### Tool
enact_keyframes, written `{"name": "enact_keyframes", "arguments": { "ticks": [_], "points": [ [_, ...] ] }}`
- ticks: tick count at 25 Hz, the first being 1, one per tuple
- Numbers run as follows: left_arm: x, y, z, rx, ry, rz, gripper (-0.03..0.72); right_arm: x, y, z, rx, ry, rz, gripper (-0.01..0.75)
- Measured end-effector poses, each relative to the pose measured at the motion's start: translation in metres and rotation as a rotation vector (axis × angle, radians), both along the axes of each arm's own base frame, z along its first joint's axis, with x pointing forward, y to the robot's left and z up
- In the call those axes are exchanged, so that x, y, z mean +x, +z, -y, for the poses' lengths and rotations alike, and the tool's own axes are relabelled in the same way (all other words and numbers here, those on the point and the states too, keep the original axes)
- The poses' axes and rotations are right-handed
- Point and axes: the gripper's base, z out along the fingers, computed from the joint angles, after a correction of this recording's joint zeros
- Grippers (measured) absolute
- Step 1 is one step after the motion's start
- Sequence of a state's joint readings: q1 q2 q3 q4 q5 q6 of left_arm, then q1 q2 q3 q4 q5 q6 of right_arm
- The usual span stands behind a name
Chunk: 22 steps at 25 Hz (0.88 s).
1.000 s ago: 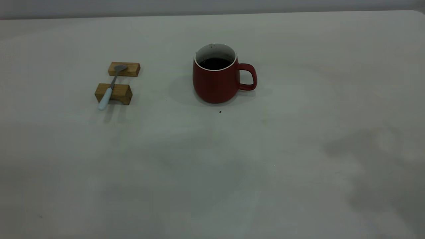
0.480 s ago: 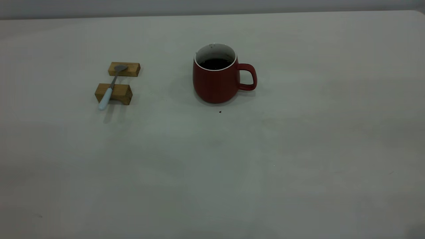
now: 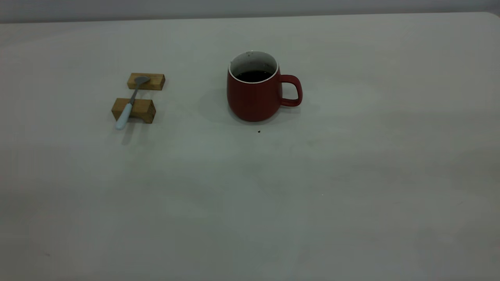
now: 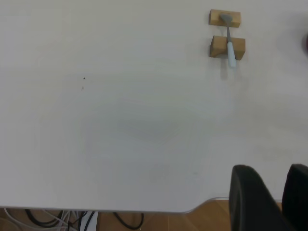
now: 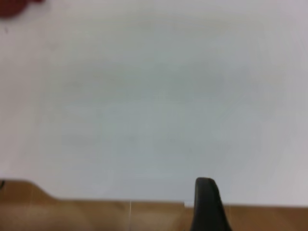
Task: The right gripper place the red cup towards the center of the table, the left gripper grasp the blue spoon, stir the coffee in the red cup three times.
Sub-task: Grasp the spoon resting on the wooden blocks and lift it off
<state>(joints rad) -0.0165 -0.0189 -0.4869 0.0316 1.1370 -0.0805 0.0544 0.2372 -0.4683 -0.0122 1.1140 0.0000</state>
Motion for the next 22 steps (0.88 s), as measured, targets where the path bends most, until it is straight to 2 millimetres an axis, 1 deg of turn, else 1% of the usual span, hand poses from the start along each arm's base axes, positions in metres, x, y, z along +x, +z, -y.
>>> {"name": "enact_keyframes", "arguments": {
  "ticks": [7,22],
  "points": [
    [0.000,0.000,0.000,0.000,0.000,0.000,0.237,-0.030,0.002,0.002,0.009,-0.001,0.197,0.552],
    [0.000,0.000,0.000,-0.002,0.002,0.000,0.237,-0.031,0.002,0.002,0.012,-0.006,0.204,0.552]
  ]
}}
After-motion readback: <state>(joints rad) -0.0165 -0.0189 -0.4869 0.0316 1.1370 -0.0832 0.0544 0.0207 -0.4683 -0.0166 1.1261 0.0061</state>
